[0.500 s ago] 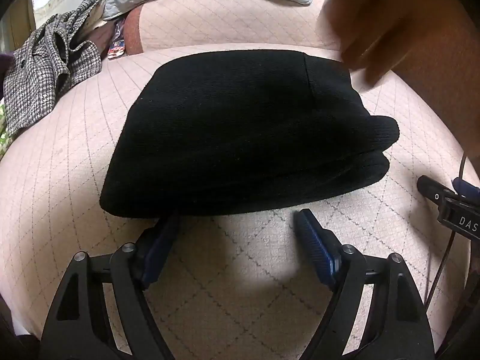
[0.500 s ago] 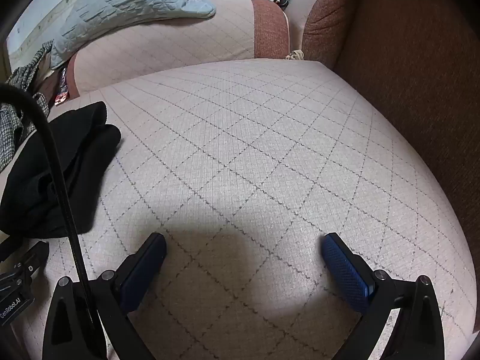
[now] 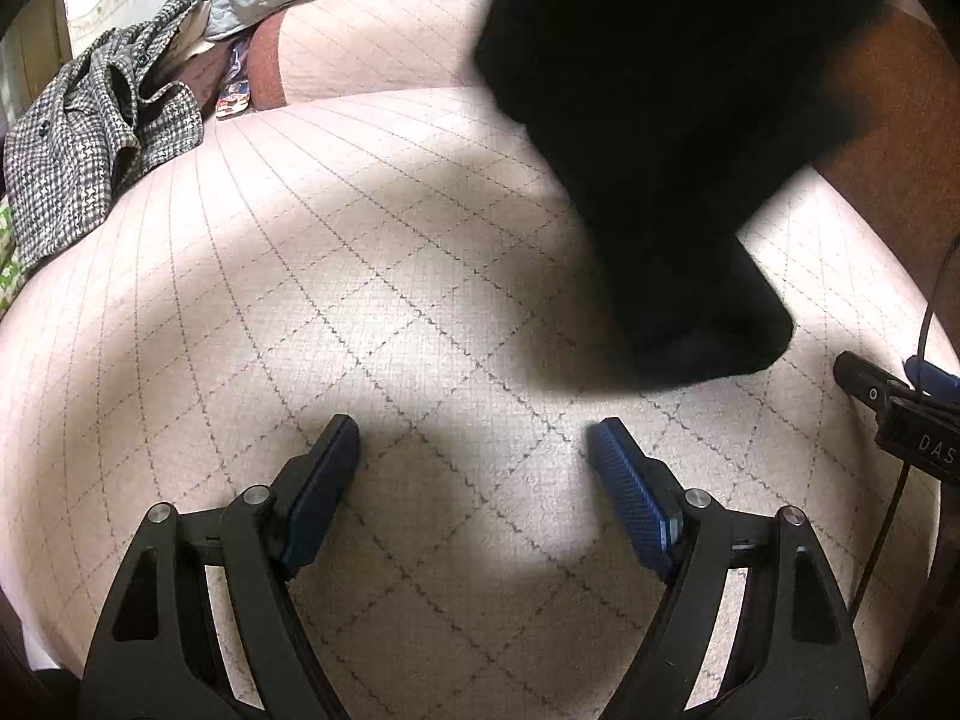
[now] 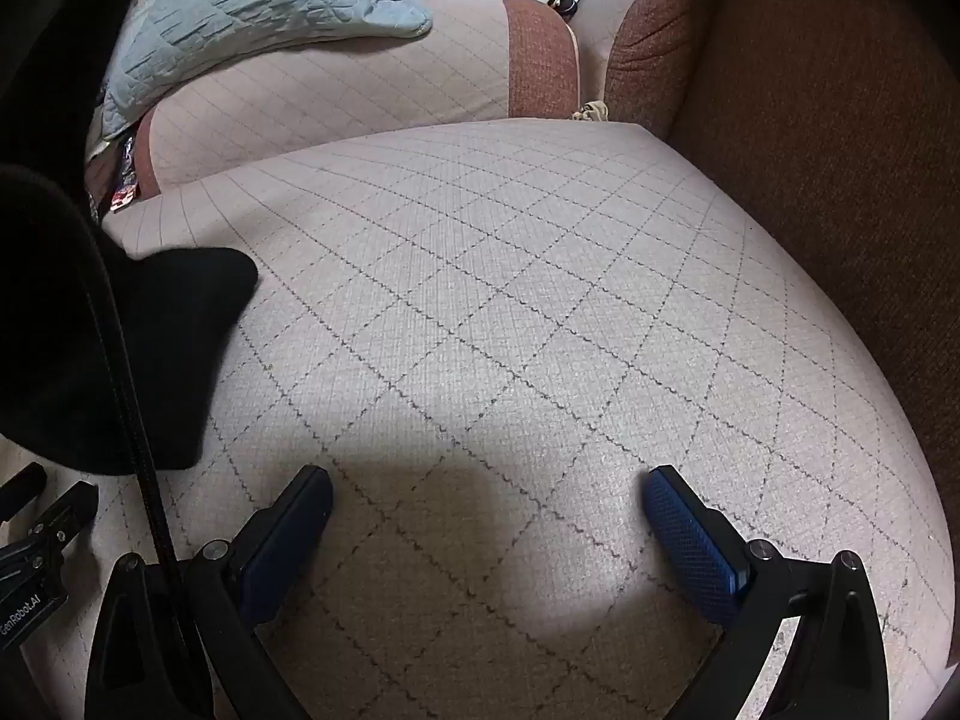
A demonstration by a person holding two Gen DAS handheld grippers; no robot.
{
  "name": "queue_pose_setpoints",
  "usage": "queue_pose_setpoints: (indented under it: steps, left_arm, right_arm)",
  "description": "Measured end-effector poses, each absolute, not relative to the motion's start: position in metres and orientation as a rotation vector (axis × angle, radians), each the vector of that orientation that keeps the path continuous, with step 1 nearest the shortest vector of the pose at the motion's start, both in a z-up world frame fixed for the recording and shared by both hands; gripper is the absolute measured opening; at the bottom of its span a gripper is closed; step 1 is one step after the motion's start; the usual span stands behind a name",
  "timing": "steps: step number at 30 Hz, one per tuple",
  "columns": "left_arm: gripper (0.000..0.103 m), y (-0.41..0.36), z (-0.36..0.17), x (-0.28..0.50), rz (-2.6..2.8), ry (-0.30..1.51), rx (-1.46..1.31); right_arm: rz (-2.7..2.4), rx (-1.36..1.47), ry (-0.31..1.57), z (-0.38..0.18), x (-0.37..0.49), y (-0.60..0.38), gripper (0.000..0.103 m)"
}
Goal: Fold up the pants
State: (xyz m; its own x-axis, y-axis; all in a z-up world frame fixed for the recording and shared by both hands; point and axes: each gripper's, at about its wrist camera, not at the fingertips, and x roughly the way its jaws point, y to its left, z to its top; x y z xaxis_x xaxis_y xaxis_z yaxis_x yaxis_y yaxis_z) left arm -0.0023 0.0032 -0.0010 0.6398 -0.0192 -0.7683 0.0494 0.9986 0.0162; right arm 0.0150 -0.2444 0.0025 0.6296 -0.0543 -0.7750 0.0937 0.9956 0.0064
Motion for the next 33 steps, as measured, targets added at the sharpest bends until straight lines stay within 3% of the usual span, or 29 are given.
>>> queue_pose_setpoints:
  steps: [33]
  left_arm:
    - [0.081,0.0051,-0.0019,0.0006,-0.042,0.879,0.037]
  right_arm:
    - [-0.087,0.054,0.883,0.0031,0.0126,-0.2372,0.103]
